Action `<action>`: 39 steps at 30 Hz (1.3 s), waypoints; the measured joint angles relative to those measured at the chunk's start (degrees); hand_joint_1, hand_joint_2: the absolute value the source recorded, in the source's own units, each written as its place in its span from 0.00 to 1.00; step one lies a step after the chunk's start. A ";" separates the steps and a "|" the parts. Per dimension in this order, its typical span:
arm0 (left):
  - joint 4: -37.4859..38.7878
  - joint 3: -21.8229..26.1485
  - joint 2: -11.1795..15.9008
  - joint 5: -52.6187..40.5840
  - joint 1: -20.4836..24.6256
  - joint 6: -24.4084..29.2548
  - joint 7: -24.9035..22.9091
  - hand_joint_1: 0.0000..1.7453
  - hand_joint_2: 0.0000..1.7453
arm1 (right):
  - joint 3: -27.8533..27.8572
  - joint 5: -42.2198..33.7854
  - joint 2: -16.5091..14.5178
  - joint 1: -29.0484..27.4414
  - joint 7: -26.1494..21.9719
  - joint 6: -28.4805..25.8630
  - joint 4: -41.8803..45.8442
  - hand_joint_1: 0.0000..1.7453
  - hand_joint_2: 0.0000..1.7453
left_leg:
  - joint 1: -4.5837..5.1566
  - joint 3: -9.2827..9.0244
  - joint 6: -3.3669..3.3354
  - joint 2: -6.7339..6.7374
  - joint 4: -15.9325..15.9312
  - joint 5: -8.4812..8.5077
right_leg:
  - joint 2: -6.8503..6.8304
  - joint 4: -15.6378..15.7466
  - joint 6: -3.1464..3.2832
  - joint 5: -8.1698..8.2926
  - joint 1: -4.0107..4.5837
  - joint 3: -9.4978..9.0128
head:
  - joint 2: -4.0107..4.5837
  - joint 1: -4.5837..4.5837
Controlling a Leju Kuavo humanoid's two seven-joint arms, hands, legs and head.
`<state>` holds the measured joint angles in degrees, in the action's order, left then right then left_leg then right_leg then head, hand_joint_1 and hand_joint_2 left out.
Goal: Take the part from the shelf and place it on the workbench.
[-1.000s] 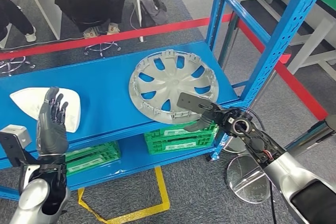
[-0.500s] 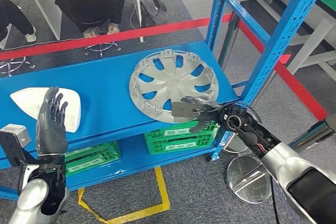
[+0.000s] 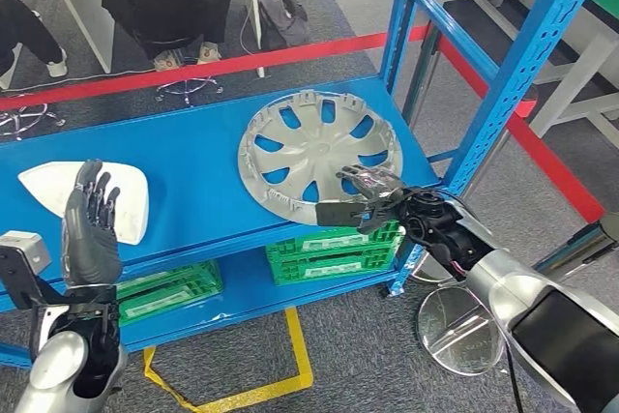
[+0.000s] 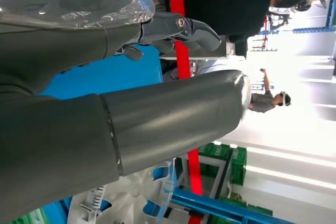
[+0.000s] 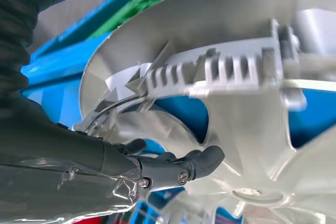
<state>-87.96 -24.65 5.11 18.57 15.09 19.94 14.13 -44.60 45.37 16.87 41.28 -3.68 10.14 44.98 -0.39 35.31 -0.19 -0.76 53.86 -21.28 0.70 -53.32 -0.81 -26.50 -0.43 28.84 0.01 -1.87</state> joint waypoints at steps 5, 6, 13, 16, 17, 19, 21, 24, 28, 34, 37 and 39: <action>-0.01 0.00 0.21 0.53 0.00 0.73 0.43 0.00 0.00 | -1.61 6.92 -1.37 0.12 -2.23 -5.60 -3.49 0.00 1.00 | 0.00 0.00 0.00 0.00 0.00 0.00 | 0.00 0.00 0.00 0.00 0.00 0.00 | -0.01 0.02; -0.01 0.00 0.27 0.65 0.00 0.92 0.51 0.00 0.00 | -1.94 8.10 -1.70 0.13 -2.64 -6.78 -4.20 0.00 1.00 | 0.00 0.00 0.00 0.00 0.00 0.00 | 0.00 0.00 0.00 0.00 0.00 0.00 | -0.01 0.02; -0.10 0.00 0.73 0.99 -0.03 1.66 0.69 0.00 0.00 | -3.58 11.43 -3.68 0.08 -4.00 -11.11 -8.19 0.00 1.00 | -0.01 -0.03 0.00 0.01 0.00 0.00 | 0.01 0.00 0.00 0.00 0.00 0.00 | -0.01 0.04; -0.10 0.00 0.84 1.14 0.03 1.34 0.91 0.00 0.00 | -4.13 11.51 -4.49 0.09 -4.58 -11.51 -9.69 0.00 1.00 | -0.02 -0.09 0.00 0.06 0.00 0.00 | 0.06 0.01 0.00 0.00 0.00 -0.01 | -0.01 0.01; -0.09 -0.01 0.86 1.25 0.11 1.11 1.08 0.00 0.00 | -4.26 11.56 -4.79 0.08 -4.95 -11.61 -10.05 0.00 1.00 | -0.03 -0.13 0.01 0.08 0.00 0.00 | 0.08 0.01 0.00 0.00 0.00 -0.03 | -0.01 0.01; -0.08 -0.02 0.86 1.43 0.34 0.71 1.43 0.00 0.00 | -4.41 11.61 -5.32 0.01 -5.72 -11.78 -10.31 0.00 1.00 | -0.03 -0.19 0.01 0.11 -0.01 -0.01 | 0.10 0.01 0.01 -0.01 0.00 -0.08 | -0.01 0.01; -0.07 -0.02 0.87 1.58 0.53 0.59 1.68 0.00 0.00 | -4.56 11.34 -5.91 -0.11 -6.43 -11.89 -10.53 0.00 1.00 | -0.03 -0.27 0.01 0.12 -0.01 -0.01 | 0.10 0.02 0.01 -0.01 0.00 -0.15 | 0.00 0.00; -0.05 -0.02 0.88 1.78 0.65 0.58 1.95 0.00 0.00 | -4.58 8.10 -6.95 -0.40 -7.93 -10.41 -10.34 0.00 1.00 | -0.05 -0.41 0.05 0.19 -0.01 -0.03 | 0.20 0.02 0.02 -0.01 0.02 -0.28 | 0.00 -0.02; -0.01 -0.02 0.89 1.87 0.72 0.47 2.17 0.00 0.00 | -4.49 0.14 -8.38 -0.74 -8.32 -5.13 -8.05 0.00 1.00 | -0.11 -0.81 0.22 0.39 -0.02 -0.19 | 0.45 0.03 0.14 -0.11 0.07 -0.54 | -0.01 -0.03; 0.11 -0.02 0.90 1.87 0.86 0.18 2.36 0.00 0.00 | -4.45 -10.91 -9.32 -1.97 -4.74 2.04 -1.48 0.00 1.00 | -0.15 -1.08 0.27 0.41 -0.04 -0.26 | 0.45 0.02 0.27 -0.22 0.12 -0.75 | -0.01 0.06; 0.24 -0.02 0.84 1.87 1.01 -0.07 2.53 0.00 0.00 | -4.56 -13.37 -9.36 -3.08 -3.29 3.65 1.93 0.00 1.00 | -0.15 -1.08 0.27 0.41 -0.04 -0.26 | 0.46 0.02 0.29 -0.22 0.15 -0.75 | -0.01 0.07; 0.31 -0.02 0.82 1.87 1.11 -0.16 2.58 0.00 0.00 | -4.63 -13.76 -9.37 -3.79 -2.88 3.94 3.64 0.00 1.00 | -0.15 -1.07 0.28 0.39 -0.04 -0.26 | 0.44 0.02 0.29 -0.22 0.15 -0.76 | -0.01 0.07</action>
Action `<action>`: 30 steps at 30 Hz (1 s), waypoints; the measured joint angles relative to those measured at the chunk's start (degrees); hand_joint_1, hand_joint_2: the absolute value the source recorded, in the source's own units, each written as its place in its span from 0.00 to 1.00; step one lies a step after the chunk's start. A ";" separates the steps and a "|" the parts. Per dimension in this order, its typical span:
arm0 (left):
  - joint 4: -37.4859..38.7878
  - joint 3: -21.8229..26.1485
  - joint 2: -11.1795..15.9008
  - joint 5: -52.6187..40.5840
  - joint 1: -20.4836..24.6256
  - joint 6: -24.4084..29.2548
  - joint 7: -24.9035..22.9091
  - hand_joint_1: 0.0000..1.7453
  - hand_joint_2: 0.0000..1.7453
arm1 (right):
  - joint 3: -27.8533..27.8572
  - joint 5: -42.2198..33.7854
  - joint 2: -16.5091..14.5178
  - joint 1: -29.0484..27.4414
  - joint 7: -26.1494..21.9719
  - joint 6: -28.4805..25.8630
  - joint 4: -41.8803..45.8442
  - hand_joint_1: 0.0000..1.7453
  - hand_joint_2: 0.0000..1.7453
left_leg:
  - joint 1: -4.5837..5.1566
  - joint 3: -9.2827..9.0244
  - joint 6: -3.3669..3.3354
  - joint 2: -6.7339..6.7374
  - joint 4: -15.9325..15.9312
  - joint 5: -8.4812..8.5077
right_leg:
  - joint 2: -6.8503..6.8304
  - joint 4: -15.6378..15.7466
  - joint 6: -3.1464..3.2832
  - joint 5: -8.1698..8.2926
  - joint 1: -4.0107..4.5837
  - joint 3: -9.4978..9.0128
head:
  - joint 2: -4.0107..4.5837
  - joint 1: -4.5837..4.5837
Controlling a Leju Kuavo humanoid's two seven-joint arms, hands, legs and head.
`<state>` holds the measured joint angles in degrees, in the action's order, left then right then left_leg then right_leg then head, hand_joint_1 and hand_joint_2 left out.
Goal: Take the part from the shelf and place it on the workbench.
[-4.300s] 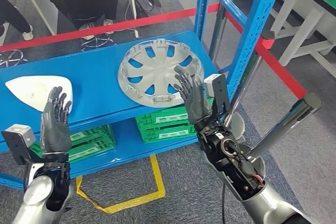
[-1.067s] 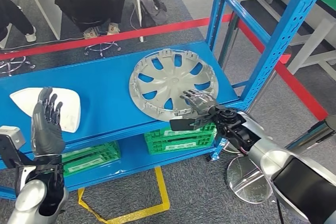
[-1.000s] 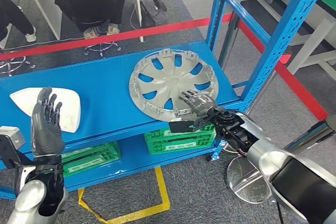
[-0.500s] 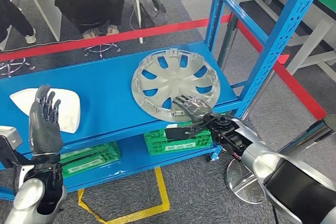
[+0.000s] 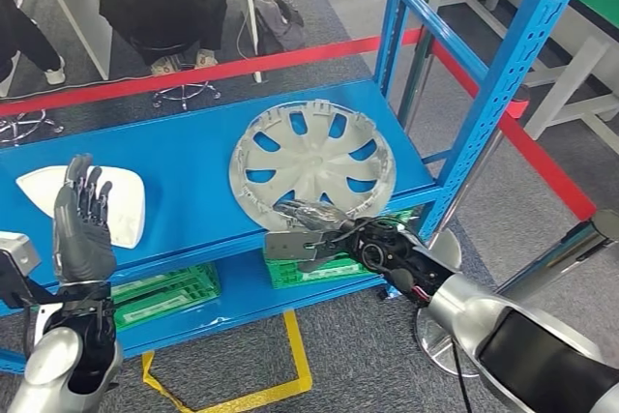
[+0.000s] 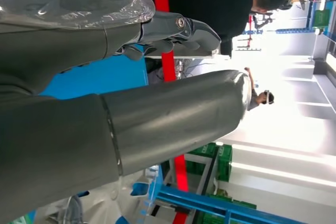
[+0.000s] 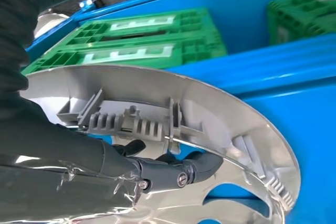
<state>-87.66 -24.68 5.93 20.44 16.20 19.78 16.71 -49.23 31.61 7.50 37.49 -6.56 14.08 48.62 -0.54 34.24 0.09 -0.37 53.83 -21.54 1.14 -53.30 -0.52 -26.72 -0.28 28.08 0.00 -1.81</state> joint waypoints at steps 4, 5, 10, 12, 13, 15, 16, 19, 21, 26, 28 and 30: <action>0.21 0.00 -0.03 -0.01 0.18 -0.09 0.05 0.00 0.00 | -0.10 -0.51 0.00 -1.11 0.22 0.10 2.49 0.00 1.00 | 0.00 0.01 0.02 0.00 -0.02 -0.03 | 0.01 0.00 0.01 -0.01 0.00 -0.02 | 0.00 -0.02; 0.22 0.00 -0.04 -0.02 0.20 -0.13 0.09 0.00 0.00 | -0.14 -0.63 0.00 -1.25 0.29 0.03 2.89 0.00 1.00 | 0.00 0.02 0.03 0.00 -0.02 -0.03 | 0.01 0.00 0.01 -0.02 0.00 -0.01 | 0.00 -0.02; 0.27 0.00 -0.05 -0.16 0.22 -0.26 0.18 0.00 0.00 | -0.51 -1.45 0.00 -1.47 0.74 -0.42 3.95 0.00 1.00 | 0.00 0.03 0.05 0.00 -0.07 -0.05 | 0.01 0.00 0.05 -0.05 0.00 0.02 | 0.00 -0.01; 0.27 0.00 -0.05 -0.28 0.22 -0.26 0.18 0.00 0.00 | -0.69 -1.71 0.00 -1.47 0.79 -0.55 4.07 0.00 1.00 | 0.00 0.03 0.05 0.00 -0.08 -0.05 | 0.01 0.00 0.05 -0.06 0.00 0.03 | 0.00 -0.01; 0.27 0.00 -0.05 -0.33 0.22 -0.26 0.18 0.00 0.00 | -0.80 -1.74 0.00 -1.47 0.84 -0.69 4.09 0.00 1.00 | 0.00 0.03 0.05 0.00 -0.09 -0.05 | 0.00 0.00 0.05 -0.06 0.00 0.03 | 0.00 -0.01; 0.27 0.00 -0.05 -0.43 0.22 -0.29 0.15 0.00 0.00 | -1.04 -1.70 0.01 -1.47 0.95 -1.07 4.10 0.00 1.00 | 0.00 0.03 0.05 -0.01 -0.09 -0.05 | 0.00 0.00 0.06 -0.06 0.00 0.04 | 0.00 -0.01; 0.27 0.00 -0.05 -0.48 0.23 -0.33 0.13 0.00 0.00 | -1.15 -1.68 0.02 -1.47 1.01 -1.24 4.10 0.00 1.00 | 0.00 0.03 0.05 -0.01 -0.10 -0.05 | 0.00 0.00 0.06 -0.06 0.00 0.04 | 0.00 -0.01; 0.27 0.00 -0.05 -0.63 0.26 -0.42 0.05 0.00 0.00 | -1.42 -0.79 0.02 -1.45 1.40 -1.84 4.08 0.00 1.00 | 0.00 0.03 0.05 -0.01 -0.10 -0.05 | 0.00 0.00 0.07 -0.07 0.00 0.04 | 0.00 -0.01; 0.27 0.00 -0.05 -0.75 0.28 -0.42 0.00 0.00 0.00 | -1.64 1.75 0.04 -1.39 1.94 -3.02 3.95 0.00 1.00 | 0.00 0.03 0.05 -0.01 -0.10 -0.05 | -0.01 0.00 0.07 -0.07 0.00 0.04 | 0.00 -0.01; 0.27 0.00 -0.05 -0.81 0.30 -0.67 0.01 0.00 0.00 | -2.49 8.17 0.28 -0.70 2.10 -5.70 2.16 0.00 1.00 | 0.00 0.04 0.05 -0.01 -0.10 -0.05 | -0.03 0.00 0.07 -0.07 -0.01 0.06 | 0.01 -0.01; 0.27 0.00 -0.05 -0.79 0.30 -0.76 0.01 0.00 0.00 | -2.77 9.32 0.42 -0.49 1.89 -6.19 1.28 0.00 1.00 | 0.01 0.04 0.05 -0.01 -0.10 -0.05 | -0.03 0.00 0.07 -0.07 -0.02 0.05 | 0.01 -0.01; 0.28 0.00 -0.05 -0.74 0.31 -0.76 0.04 0.00 0.00 | -3.05 10.41 0.54 -0.32 1.78 -6.75 0.45 0.00 1.00 | 0.01 0.04 0.05 -0.01 -0.10 -0.05 | -0.03 0.01 0.07 -0.07 -0.03 0.05 | 0.00 -0.02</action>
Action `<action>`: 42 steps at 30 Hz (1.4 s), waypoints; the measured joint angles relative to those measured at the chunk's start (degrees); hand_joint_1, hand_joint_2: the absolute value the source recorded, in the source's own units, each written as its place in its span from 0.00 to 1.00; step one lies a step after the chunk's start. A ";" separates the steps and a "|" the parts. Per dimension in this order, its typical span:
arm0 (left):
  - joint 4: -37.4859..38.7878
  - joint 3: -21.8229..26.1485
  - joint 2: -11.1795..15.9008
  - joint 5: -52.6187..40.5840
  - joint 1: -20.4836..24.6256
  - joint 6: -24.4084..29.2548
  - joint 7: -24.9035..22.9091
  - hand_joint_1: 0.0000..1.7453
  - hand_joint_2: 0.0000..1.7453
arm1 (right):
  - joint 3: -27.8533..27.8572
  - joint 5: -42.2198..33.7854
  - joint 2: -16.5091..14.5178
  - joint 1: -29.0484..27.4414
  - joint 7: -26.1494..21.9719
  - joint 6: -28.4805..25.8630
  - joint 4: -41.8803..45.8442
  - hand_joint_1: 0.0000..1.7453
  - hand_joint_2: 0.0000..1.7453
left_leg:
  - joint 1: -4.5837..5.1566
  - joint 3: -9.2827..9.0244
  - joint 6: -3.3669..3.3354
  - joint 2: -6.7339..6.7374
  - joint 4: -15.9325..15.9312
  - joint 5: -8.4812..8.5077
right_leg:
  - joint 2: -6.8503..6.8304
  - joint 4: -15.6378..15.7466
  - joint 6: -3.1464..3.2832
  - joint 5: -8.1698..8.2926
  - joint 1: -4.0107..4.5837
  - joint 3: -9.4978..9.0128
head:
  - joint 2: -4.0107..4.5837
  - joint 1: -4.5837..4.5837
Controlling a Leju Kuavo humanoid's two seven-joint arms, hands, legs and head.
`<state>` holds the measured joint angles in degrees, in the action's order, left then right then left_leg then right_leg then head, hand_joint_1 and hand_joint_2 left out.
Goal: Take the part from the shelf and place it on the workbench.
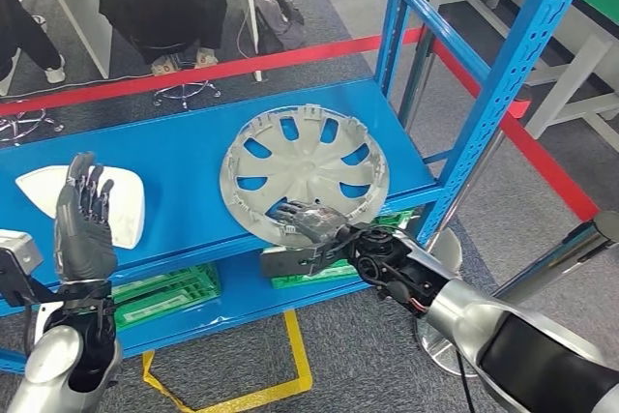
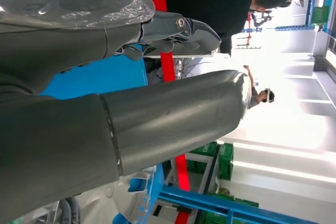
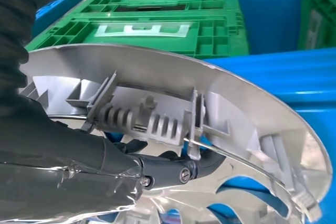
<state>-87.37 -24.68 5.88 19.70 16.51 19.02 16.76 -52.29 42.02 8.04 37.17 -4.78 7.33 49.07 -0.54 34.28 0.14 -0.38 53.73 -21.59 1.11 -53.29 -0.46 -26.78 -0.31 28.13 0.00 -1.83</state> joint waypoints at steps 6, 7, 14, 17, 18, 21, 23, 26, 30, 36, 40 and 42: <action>0.32 0.00 -0.02 0.13 0.27 0.01 0.09 0.00 0.00 | -1.34 7.71 0.43 0.43 0.43 -3.94 -1.81 0.00 1.00 | 0.00 0.00 0.00 -0.01 0.00 0.00 | -0.02 0.00 0.00 0.00 0.00 0.00 | 0.00 0.02; 0.36 0.00 -0.02 0.14 0.31 0.01 0.10 0.00 0.00 | -1.55 8.68 0.51 0.46 0.48 -4.49 -2.05 0.00 1.00 | 0.00 0.00 0.00 -0.01 0.00 0.00 | -0.02 0.00 0.00 0.00 0.00 0.00 | 0.00 0.02; 0.74 0.00 -0.16 0.21 0.65 0.02 0.11 0.00 0.00 | -2.33 9.80 0.94 0.62 0.09 -5.02 -3.29 0.00 1.00 | 0.00 0.00 0.00 -0.01 0.00 0.00 | 0.00 0.00 0.00 0.00 -0.01 0.00 | 0.00 0.01; 0.87 0.00 -0.19 0.40 0.67 0.01 0.11 0.00 0.00 | -2.47 9.82 1.00 0.79 -0.68 -4.41 -3.68 0.00 1.00 | 0.00 -0.01 0.00 0.00 0.00 0.00 | -0.01 0.00 0.00 0.00 0.00 0.02 | 0.00 0.03; 0.89 0.00 -0.21 0.47 0.67 0.00 0.11 0.00 0.00 | -2.49 9.82 1.01 0.83 -0.90 -4.26 -3.83 0.00 1.00 | 0.00 -0.01 0.00 0.00 0.00 0.00 | -0.01 0.00 0.00 0.00 0.00 0.02 | 0.00 0.03; 0.93 0.00 -0.25 0.56 0.67 -0.04 0.11 0.00 0.00 | -2.52 9.87 1.02 0.85 -1.14 -3.92 -4.25 0.00 1.00 | -0.01 -0.01 0.00 0.00 0.00 0.00 | -0.01 0.00 0.00 0.00 0.00 0.04 | 0.00 0.03; 0.95 0.00 -0.26 0.56 0.67 -0.09 0.11 0.00 0.00 | -2.53 9.92 1.03 0.88 -1.14 -3.88 -4.47 0.00 1.00 | -0.01 -0.02 0.00 0.00 0.00 0.00 | -0.01 0.00 0.00 0.00 0.00 0.03 | 0.00 0.03; 0.95 0.00 -0.26 0.60 0.68 -0.36 0.10 0.00 0.00 | -2.53 9.86 1.03 0.96 -1.15 -3.86 -4.73 0.50 1.00 | -0.01 -0.02 0.00 0.00 0.00 0.00 | -0.01 0.00 0.00 0.00 0.00 0.03 | 0.00 0.03; 0.98 0.00 -0.26 0.72 0.70 -0.50 0.06 0.00 0.00 | -2.53 9.75 1.03 1.14 -1.30 -3.90 -5.10 1.00 1.00 | 0.00 -0.02 0.00 0.00 0.00 0.01 | -0.01 0.00 0.00 0.00 0.00 0.02 | 0.00 0.01; 1.10 0.00 -0.26 0.72 0.70 -0.50 0.05 0.00 0.00 | -2.29 9.36 1.03 1.76 -2.05 -4.49 -5.50 1.00 1.00 | 0.00 -0.04 -0.01 0.00 0.01 0.01 | 0.00 0.00 0.00 0.01 -0.01 0.00 | 0.00 -0.01; 1.17 0.00 -0.27 0.73 0.72 -0.51 0.05 0.00 0.00 | -2.05 9.07 1.03 1.99 -2.17 -4.65 -5.53 1.00 1.00 | 0.00 -0.07 0.00 0.03 0.00 0.01 | 0.07 0.00 0.00 0.01 -0.01 0.00 | 0.00 -0.02; 1.25 0.00 -0.27 0.75 0.72 -0.50 0.08 0.00 0.00 | -1.85 8.60 1.03 2.04 -2.26 -4.65 -5.53 1.00 1.00 | 0.00 -0.08 0.00 0.03 0.00 0.01 | 0.07 0.00 0.00 0.01 -0.01 0.00 | 0.00 -0.02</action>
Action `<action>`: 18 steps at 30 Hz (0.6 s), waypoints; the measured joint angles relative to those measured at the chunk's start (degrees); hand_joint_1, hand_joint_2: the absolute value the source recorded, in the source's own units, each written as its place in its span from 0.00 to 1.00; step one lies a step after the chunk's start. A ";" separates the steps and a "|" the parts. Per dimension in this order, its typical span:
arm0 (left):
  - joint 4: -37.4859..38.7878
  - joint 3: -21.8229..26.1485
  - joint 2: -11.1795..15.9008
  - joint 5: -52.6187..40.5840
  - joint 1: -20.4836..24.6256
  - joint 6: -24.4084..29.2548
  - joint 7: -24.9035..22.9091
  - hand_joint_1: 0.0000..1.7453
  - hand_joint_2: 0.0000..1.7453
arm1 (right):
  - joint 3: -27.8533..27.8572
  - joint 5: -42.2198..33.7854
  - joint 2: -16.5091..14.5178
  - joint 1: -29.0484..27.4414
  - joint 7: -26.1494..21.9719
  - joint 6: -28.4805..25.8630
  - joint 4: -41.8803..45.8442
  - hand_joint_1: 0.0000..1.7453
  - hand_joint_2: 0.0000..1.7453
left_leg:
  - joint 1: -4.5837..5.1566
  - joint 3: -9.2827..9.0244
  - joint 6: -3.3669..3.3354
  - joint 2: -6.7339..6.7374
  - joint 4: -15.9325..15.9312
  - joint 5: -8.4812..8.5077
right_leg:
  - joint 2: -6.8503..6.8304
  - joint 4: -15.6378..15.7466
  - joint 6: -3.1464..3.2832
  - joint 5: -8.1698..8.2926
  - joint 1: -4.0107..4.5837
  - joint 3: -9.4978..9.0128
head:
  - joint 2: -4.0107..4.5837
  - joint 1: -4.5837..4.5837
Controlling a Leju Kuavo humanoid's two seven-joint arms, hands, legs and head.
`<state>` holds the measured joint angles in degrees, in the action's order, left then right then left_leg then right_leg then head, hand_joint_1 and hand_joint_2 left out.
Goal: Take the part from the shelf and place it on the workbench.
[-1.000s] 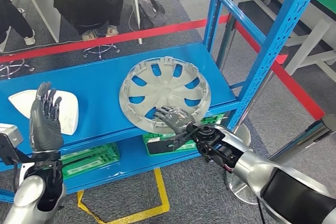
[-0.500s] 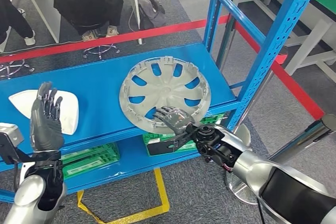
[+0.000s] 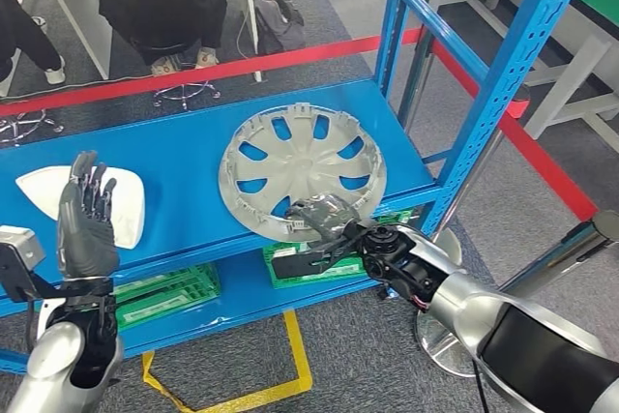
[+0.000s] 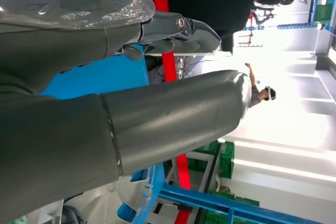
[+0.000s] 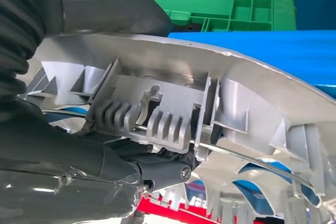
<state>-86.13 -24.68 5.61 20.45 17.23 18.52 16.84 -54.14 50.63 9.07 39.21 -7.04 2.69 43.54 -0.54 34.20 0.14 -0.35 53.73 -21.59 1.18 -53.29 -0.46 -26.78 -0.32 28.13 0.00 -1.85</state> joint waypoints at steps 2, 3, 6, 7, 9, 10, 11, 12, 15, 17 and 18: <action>0.05 0.00 0.01 0.03 0.00 0.02 0.03 0.00 0.00 | 0.20 -0.21 0.00 0.03 -0.02 0.02 0.00 1.00 1.00 | 0.00 0.00 0.00 0.00 0.00 0.00 | -0.01 0.00 0.00 0.00 0.00 0.00 | 0.00 0.02; 0.06 0.00 0.01 0.04 0.00 0.03 0.04 0.00 0.00 | 0.27 -0.25 0.00 0.03 -0.02 0.04 0.00 1.00 1.00 | 0.00 0.00 0.00 -0.01 0.00 0.00 | -0.02 0.00 0.00 0.00 0.01 -0.01 | 0.00 0.03; 0.08 0.00 0.01 0.05 -0.01 0.22 0.04 0.00 0.00 | 0.52 -0.63 0.00 0.04 -0.02 0.13 0.00 1.00 1.00 | 0.00 -0.01 0.00 -0.01 0.00 0.01 | -0.02 -0.01 0.00 0.00 0.01 -0.02 | 0.00 0.04; 0.08 0.01 0.02 0.05 -0.01 0.36 0.03 0.00 0.00 | 0.60 -0.86 0.00 0.06 -0.01 0.18 0.00 1.00 1.00 | 0.00 -0.01 0.00 -0.01 0.00 0.01 | -0.02 -0.01 0.00 0.00 0.01 -0.02 | 0.00 0.04; 0.08 0.02 0.03 0.02 -0.03 0.64 0.01 0.00 0.00 | 0.80 -1.50 0.00 0.15 0.00 0.50 0.01 1.00 1.00 | 0.00 -0.01 0.00 -0.01 0.00 0.01 | -0.02 -0.01 0.00 0.00 0.01 -0.04 | 0.00 0.04; 0.08 0.03 0.03 -0.01 -0.06 0.74 -0.01 0.00 0.00 | 0.94 -1.89 0.00 0.21 -0.01 0.78 0.02 1.00 1.00 | 0.00 -0.01 0.00 -0.02 0.00 0.01 | -0.03 -0.01 0.00 0.00 0.01 -0.06 | 0.00 0.04; 0.08 0.04 0.04 -0.03 -0.10 0.81 -0.03 0.00 0.00 | 1.09 -2.33 0.00 0.28 -0.01 1.10 0.04 1.00 1.00 | 0.00 -0.01 0.00 -0.02 0.00 0.01 | -0.03 -0.01 0.00 0.00 0.01 -0.08 | 0.00 0.04; 0.08 0.04 0.04 -0.05 -0.14 0.87 -0.07 0.00 0.00 | 1.24 -2.75 0.00 0.34 -0.02 1.41 0.07 1.00 1.00 | 0.00 -0.01 0.00 -0.02 0.00 0.01 | -0.02 -0.01 0.00 0.00 0.01 -0.10 | 0.00 0.04; 0.08 0.07 0.07 -0.13 -0.21 0.93 -0.14 0.00 0.00 | 1.79 -3.93 0.00 0.50 -0.02 2.27 0.25 1.00 1.00 | 0.00 -0.01 0.00 -0.02 0.00 0.01 | -0.03 -0.01 0.00 0.00 0.01 -0.11 | 0.00 0.04; 0.08 0.11 0.10 -0.31 -0.27 0.93 -0.18 0.00 0.00 | 2.27 -5.84 0.00 0.56 0.07 3.16 0.72 1.00 1.00 | 0.00 -0.01 0.00 -0.02 0.00 0.01 | -0.03 -0.01 0.00 0.00 0.01 -0.11 | 0.00 0.04; 0.08 0.15 0.11 -0.43 -0.34 0.91 -0.22 0.00 0.00 | 2.57 -7.46 0.00 0.60 0.25 3.79 1.18 1.00 1.00 | 0.00 -0.01 0.00 -0.02 0.00 0.01 | -0.03 -0.01 0.00 0.00 0.01 -0.11 | 0.00 0.04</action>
<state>-86.05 -24.53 5.72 20.02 16.89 19.43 16.61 -51.57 43.16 9.07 39.81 -6.79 6.48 44.72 -0.54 34.19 0.14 -0.37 53.73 -21.58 1.14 -53.30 -0.46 -26.77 -0.31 28.02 0.00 -1.80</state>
